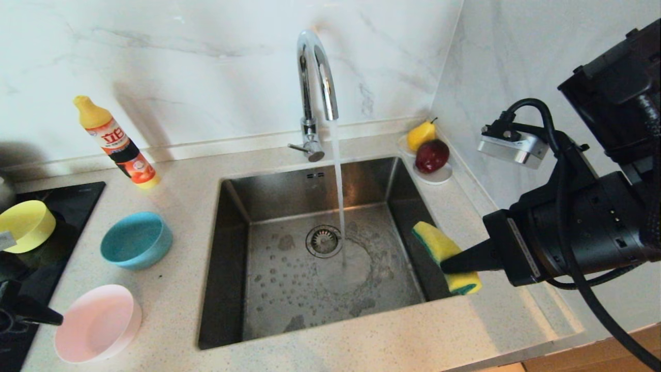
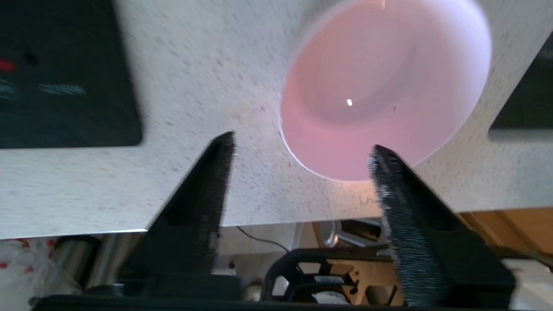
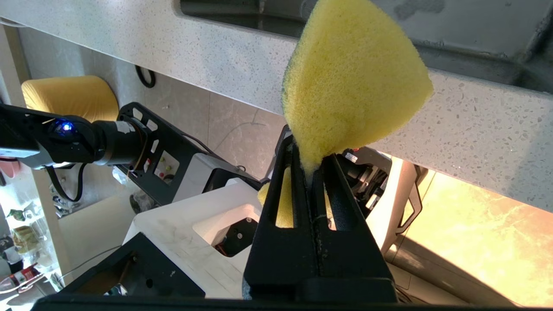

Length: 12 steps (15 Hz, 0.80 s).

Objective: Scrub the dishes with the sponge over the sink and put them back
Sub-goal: Wash the bowl

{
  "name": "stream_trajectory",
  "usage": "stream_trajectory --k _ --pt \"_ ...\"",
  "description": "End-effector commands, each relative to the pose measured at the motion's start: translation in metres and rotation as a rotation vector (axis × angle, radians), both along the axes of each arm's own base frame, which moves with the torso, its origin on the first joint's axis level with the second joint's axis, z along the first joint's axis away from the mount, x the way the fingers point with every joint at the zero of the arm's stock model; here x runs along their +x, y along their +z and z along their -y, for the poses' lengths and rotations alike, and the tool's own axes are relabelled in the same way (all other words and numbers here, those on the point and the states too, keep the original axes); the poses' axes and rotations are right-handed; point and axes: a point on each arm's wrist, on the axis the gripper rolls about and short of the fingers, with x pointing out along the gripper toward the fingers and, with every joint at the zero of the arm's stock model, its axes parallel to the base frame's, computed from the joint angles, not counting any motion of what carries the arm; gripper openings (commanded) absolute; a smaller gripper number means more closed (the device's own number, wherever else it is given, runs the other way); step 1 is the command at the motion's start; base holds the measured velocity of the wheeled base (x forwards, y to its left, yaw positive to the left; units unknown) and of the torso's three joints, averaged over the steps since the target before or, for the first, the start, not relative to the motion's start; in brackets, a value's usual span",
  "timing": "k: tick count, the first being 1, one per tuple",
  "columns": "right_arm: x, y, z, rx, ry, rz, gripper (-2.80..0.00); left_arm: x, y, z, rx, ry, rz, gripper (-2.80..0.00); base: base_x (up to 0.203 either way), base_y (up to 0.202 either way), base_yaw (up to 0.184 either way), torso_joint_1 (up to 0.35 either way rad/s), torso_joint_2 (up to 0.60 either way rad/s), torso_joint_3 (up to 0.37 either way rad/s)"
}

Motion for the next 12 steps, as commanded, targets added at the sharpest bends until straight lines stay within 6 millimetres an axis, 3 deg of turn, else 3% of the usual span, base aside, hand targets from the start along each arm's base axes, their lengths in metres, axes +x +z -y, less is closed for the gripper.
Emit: stream_trajectory --k 1,12 --pt "0.0 -0.001 0.0 -0.002 0.0 -0.005 -2.8 0.0 -0.011 0.0 -0.017 -0.003 -0.017 0.0 0.0 0.0 0.0 0.0 0.0 0.0" --pt "0.0 -0.001 -0.001 -0.002 0.001 -0.006 -2.8 0.038 -0.032 0.006 0.049 0.171 0.106 0.0 0.0 0.0 0.0 0.0 0.0 0.0"
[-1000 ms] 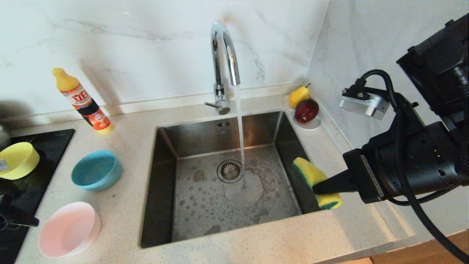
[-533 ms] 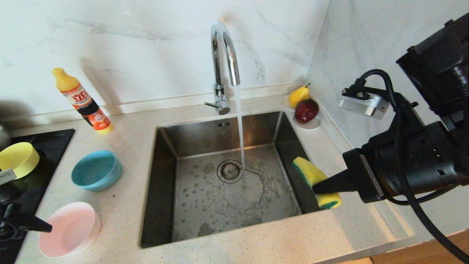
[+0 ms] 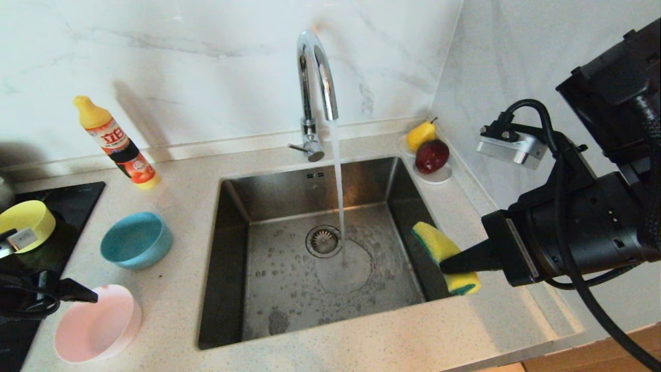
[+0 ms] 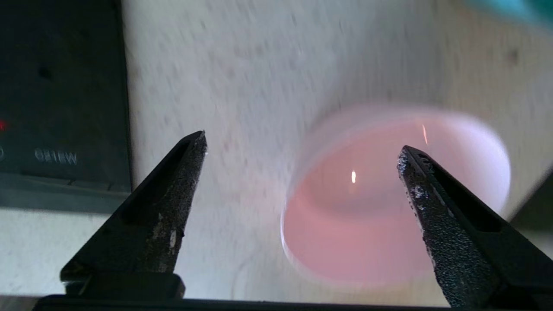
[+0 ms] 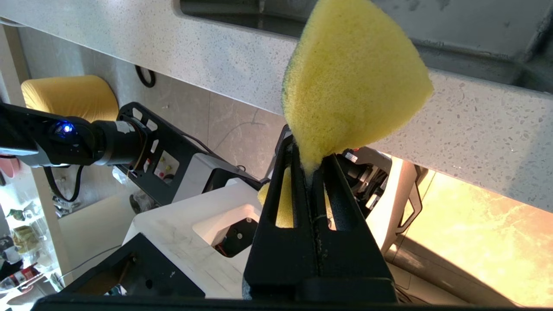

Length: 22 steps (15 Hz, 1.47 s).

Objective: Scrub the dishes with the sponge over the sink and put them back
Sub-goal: Wash the bowl

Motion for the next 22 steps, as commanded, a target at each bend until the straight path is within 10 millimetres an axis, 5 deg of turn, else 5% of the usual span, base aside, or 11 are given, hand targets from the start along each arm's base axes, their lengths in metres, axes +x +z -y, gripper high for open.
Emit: stream_trajectory --k 1,22 --pt "0.0 0.0 0.0 -0.001 0.001 -0.005 -2.8 0.003 -0.004 0.001 0.0 0.005 -0.004 0.0 0.0 0.0 0.0 0.0 0.0 0.0" --pt "0.001 0.0 -0.002 0.027 -0.002 0.02 -2.8 0.01 -0.029 0.011 0.068 0.019 -0.028 0.0 0.0 0.0 0.0 0.0 0.0 0.0"
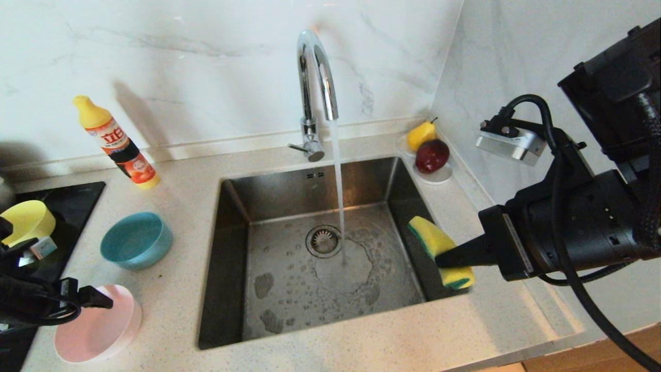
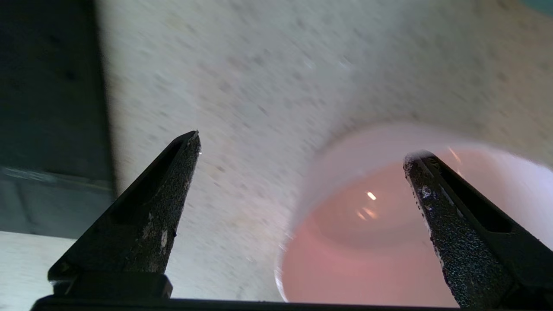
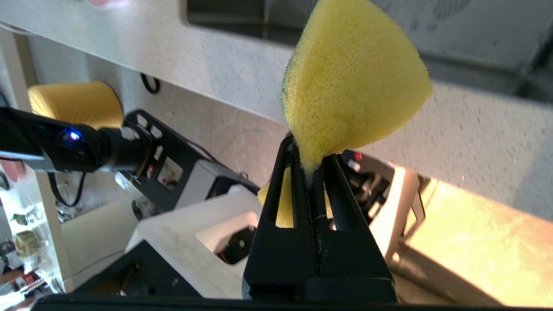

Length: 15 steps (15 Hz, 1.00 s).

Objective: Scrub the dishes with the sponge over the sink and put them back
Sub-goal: Wash the bowl

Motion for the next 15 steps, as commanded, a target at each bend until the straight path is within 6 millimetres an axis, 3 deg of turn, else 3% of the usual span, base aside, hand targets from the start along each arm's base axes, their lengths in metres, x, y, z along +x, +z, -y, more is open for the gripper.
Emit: stream_trajectory --k 1,7,8,9,15 --pt "0.0 -0.0014 -0.0002 -0.003 -0.001 -0.008 -2.8 0.002 -0.0067 -0.0019 0.006 0.005 -0.008 0.0 0.0 0.0 0.0 0.0 0.0 0.0" --pt "0.0003 -0.0015 -0.0005 -0.003 -0.001 -0.008 -2.8 0.0032 -0.0136 -0.0023 0.004 0.006 -0.016 0.0 0.0 0.0 0.0 0.0 0.0 0.0" --pt "0.0003 -0.0015 -0.0005 -0.003 -0.001 -0.008 -2.8 0.0029 -0.0132 -0.0025 0.005 0.007 -0.014 -0.63 0.0 0.0 0.0 0.0 0.0 0.0" --pt "0.0003 -0.0014 -0.0005 -0.003 -0.001 -0.008 -2.8 0.0032 -0.0129 -0.0027 0.005 0.009 -0.013 -2.8 0.0 0.0 0.0 0.0 0.0 0.0" --pt "0.0007 -0.0017 -0.0009 -0.003 -0.001 -0.009 -2.8 0.0076 -0.0063 -0.0057 0.02 0.012 0.012 -2.8 0.0 0.0 0.0 0.0 0.0 0.0"
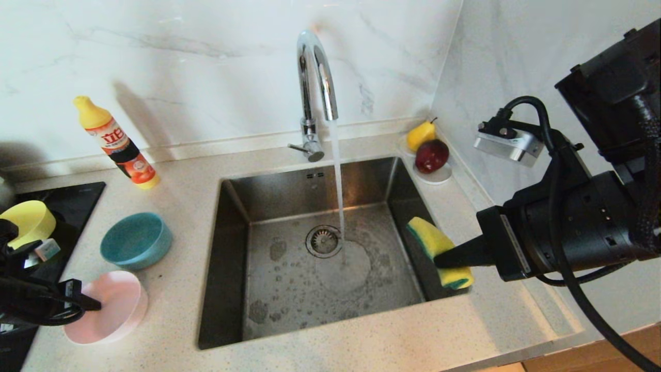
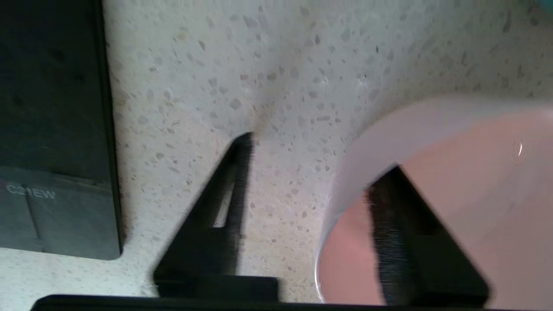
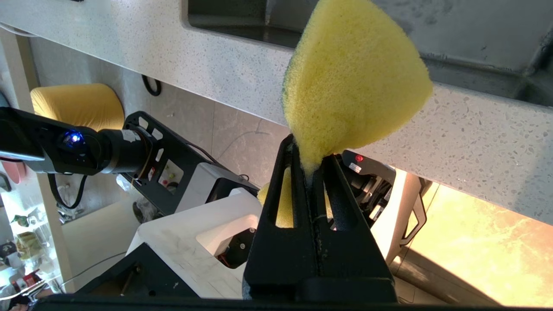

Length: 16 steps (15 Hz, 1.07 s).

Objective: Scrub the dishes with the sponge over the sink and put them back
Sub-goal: Wash the bowl

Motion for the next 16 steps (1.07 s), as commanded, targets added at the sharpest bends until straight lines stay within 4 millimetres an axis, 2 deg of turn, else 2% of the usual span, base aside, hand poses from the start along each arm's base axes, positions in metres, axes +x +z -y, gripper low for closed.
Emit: stream_trajectory --k 1,9,12,16 --pt "-0.001 0.001 0.0 0.001 -0.001 -0.002 -2.8 0.003 0.005 -0.002 0.009 0.002 0.018 -2.8 0.0 0.0 0.0 0.0 0.0 0.0" --pt "-0.004 0.001 0.004 0.003 -0.001 0.0 -2.8 -0.008 0.019 -0.003 0.038 0.023 0.039 -2.8 0.0 0.0 0.0 0.0 0.0 0.0" --pt "-0.005 0.0 0.005 0.0 -0.001 0.0 -2.8 -0.02 0.025 -0.013 0.074 0.009 0.024 -2.8 0.0 0.0 0.0 0.0 0.0 0.0" --pt "-0.004 -0.001 0.004 -0.002 0.001 -0.002 -2.8 -0.041 0.048 -0.019 0.044 -0.058 0.033 -2.8 0.0 0.0 0.0 0.0 0.0 0.0"
